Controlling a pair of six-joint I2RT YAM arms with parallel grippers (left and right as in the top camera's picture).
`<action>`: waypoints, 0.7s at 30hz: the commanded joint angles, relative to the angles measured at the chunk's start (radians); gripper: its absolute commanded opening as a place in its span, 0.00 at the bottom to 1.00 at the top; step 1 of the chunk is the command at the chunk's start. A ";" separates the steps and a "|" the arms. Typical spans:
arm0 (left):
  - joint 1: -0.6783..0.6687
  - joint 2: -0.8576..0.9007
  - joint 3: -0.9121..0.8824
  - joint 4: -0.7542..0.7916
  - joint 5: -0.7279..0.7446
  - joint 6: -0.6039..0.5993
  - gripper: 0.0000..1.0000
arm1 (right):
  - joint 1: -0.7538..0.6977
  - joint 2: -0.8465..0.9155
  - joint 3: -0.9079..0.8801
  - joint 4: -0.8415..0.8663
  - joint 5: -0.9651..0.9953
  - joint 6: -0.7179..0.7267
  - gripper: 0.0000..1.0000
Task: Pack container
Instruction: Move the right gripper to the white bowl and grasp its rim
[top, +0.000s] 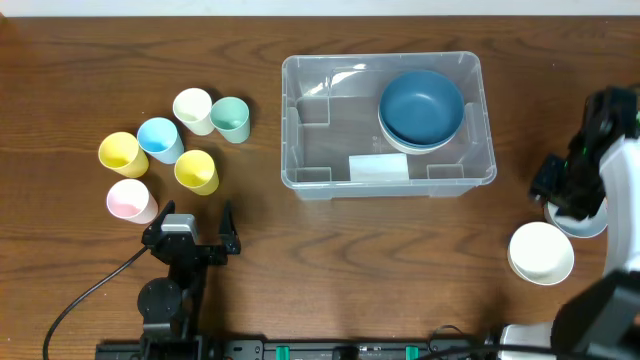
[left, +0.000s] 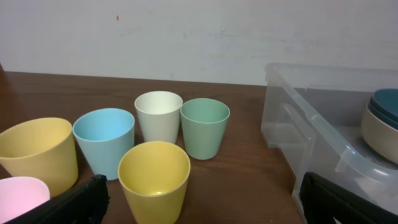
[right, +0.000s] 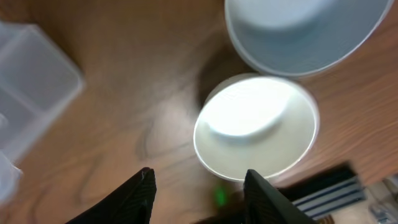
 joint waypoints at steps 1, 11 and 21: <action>0.005 -0.006 -0.018 -0.034 0.014 0.006 0.98 | 0.006 -0.082 -0.122 0.033 -0.061 0.021 0.47; 0.005 -0.006 -0.018 -0.034 0.014 0.006 0.98 | 0.006 -0.190 -0.433 0.232 -0.068 0.042 0.46; 0.005 -0.006 -0.018 -0.033 0.014 0.006 0.98 | 0.006 -0.190 -0.544 0.404 -0.060 0.042 0.36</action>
